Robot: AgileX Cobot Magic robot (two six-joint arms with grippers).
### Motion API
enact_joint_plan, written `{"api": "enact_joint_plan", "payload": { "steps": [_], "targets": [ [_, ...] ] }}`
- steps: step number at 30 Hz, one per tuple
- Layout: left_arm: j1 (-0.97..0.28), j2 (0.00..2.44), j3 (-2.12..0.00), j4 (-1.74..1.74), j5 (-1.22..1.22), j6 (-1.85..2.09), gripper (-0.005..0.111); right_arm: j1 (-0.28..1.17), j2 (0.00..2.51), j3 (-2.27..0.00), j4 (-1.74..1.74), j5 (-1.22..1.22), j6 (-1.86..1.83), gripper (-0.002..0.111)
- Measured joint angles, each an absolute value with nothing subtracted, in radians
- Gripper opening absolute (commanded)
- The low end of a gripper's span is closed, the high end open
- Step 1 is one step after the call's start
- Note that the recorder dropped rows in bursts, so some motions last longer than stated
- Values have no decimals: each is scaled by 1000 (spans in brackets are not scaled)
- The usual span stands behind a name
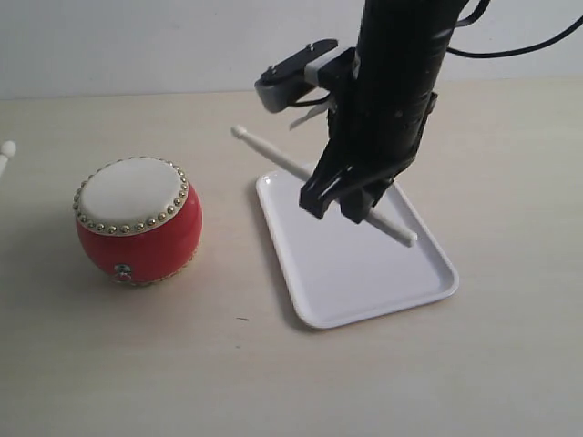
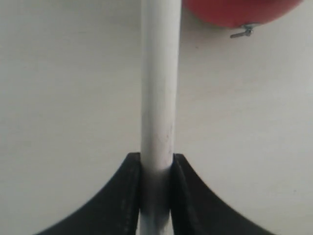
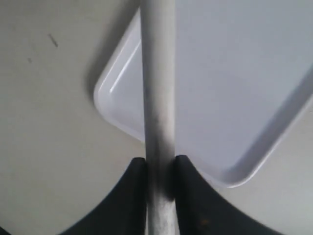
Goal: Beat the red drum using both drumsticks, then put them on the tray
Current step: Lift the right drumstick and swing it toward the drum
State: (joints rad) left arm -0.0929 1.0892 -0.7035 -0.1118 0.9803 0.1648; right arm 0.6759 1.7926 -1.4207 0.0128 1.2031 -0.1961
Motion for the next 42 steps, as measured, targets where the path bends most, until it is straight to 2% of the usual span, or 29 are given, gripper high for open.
{"api": "enact_joint_plan", "payload": {
  "steps": [6,12,18,23,30,35,42],
  "targets": [
    [-158,991,-651,-91,984,148,0,760,1793,-1389,7,1198,-196,0],
    [-212,1067,-644,-68,990,126,0,816,1793,-1407,7,1168,-190,0],
    [-221,1136,-643,-62,981,124,0,823,1793,-1409,7,1165,-185,0],
    [-221,1134,-641,-70,883,51,0,823,1793,-1409,7,1165,-185,0],
    [-221,1128,-596,-82,956,36,0,823,1793,-1409,7,1165,-185,0],
    [-221,1128,-601,-82,891,63,0,823,1793,-1411,7,1156,-185,0],
    [-221,1200,-630,-84,845,79,0,825,1833,-1560,7,1209,-185,0]
  ]
}}
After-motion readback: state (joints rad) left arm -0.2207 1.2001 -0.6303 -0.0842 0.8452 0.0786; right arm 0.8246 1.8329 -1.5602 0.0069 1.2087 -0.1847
